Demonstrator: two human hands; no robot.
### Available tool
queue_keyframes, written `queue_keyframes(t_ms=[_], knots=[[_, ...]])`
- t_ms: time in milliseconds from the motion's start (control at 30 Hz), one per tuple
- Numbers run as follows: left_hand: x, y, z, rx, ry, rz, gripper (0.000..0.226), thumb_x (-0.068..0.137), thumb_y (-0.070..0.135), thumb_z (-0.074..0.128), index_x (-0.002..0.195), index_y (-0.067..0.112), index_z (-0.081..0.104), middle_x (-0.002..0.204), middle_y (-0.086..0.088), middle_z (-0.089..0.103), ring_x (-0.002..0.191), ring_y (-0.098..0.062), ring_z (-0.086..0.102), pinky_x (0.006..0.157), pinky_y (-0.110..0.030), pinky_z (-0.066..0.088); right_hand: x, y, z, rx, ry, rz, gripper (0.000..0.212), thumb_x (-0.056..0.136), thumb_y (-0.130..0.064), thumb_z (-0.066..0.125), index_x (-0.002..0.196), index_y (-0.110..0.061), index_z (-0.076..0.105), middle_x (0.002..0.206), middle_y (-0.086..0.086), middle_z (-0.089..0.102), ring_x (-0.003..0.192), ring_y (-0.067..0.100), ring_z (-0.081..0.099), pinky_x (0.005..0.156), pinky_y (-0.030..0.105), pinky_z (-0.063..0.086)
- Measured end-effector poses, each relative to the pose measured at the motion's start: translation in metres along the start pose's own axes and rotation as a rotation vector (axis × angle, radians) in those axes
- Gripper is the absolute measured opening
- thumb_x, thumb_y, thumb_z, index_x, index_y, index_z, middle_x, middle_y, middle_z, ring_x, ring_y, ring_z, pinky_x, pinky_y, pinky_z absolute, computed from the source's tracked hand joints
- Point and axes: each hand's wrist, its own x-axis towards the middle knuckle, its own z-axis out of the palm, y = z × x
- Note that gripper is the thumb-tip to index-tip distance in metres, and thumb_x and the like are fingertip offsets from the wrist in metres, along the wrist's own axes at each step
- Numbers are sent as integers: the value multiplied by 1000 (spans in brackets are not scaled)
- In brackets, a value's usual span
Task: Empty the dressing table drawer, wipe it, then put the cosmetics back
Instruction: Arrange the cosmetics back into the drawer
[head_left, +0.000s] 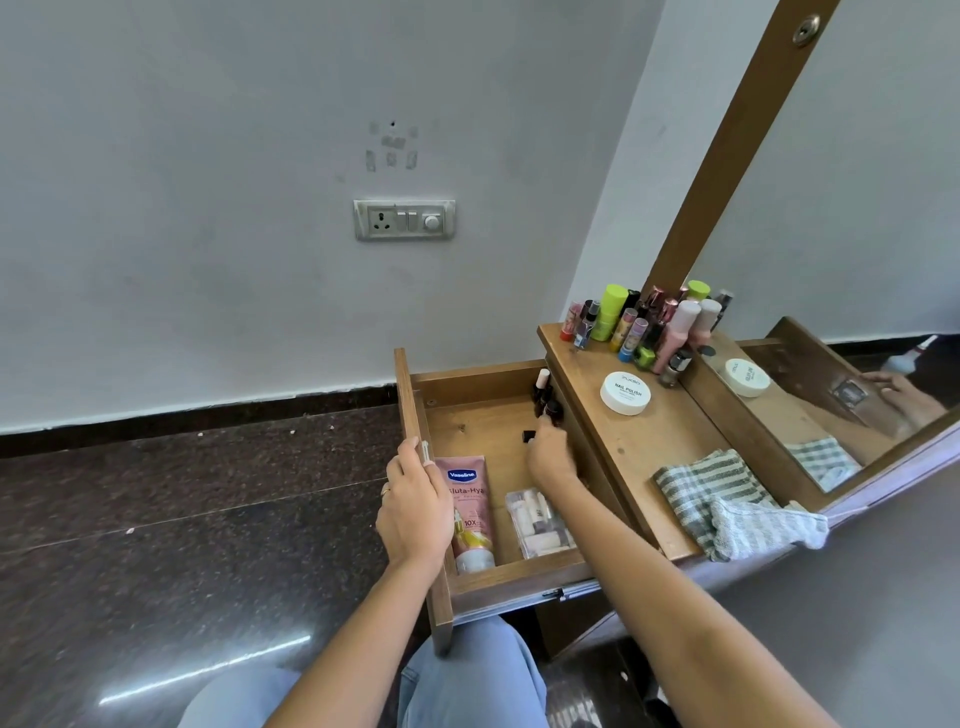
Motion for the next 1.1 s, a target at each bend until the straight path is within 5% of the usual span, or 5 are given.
queue_keyframes(t_ms=[333, 500, 633, 733, 1100], knots=[[1, -1, 1, -18, -6, -1, 37, 99, 27, 42, 135, 18, 43, 126, -9, 59, 91, -24, 66, 59, -34, 55, 1, -4, 16, 384, 90, 215, 43, 99, -25, 48, 137, -7, 40, 135, 20, 48, 119, 30, 53, 93, 40, 48], [1, 0, 1, -25, -8, -8, 37, 100, 27, 41, 135, 18, 42, 128, -9, 58, 93, -26, 65, 62, -37, 54, 0, -7, 17, 417, 151, 358, 47, 93, -15, 56, 135, -5, 38, 127, 21, 55, 113, 32, 59, 85, 38, 51], [0, 0, 0, -37, -6, -11, 37, 100, 26, 40, 135, 18, 42, 128, -9, 57, 95, -27, 65, 63, -37, 54, -2, -8, 26, 649, 295, 391, 26, 92, -4, 52, 117, -2, 49, 116, 19, 62, 107, 31, 61, 85, 36, 50], [0, 1, 1, -38, -5, -7, 36, 100, 26, 40, 135, 18, 42, 128, -9, 57, 95, -27, 65, 63, -37, 52, -4, -7, 29, 638, 399, 374, 21, 92, -3, 51, 109, -8, 62, 114, 14, 62, 110, 30, 56, 94, 40, 46], [1, 0, 0, -41, -6, -13, 36, 100, 26, 40, 135, 19, 41, 128, -8, 57, 94, -28, 65, 63, -40, 55, 4, -2, 25, 369, 338, 361, 19, 96, -11, 50, 113, -7, 59, 110, 14, 67, 100, 24, 66, 78, 32, 56]])
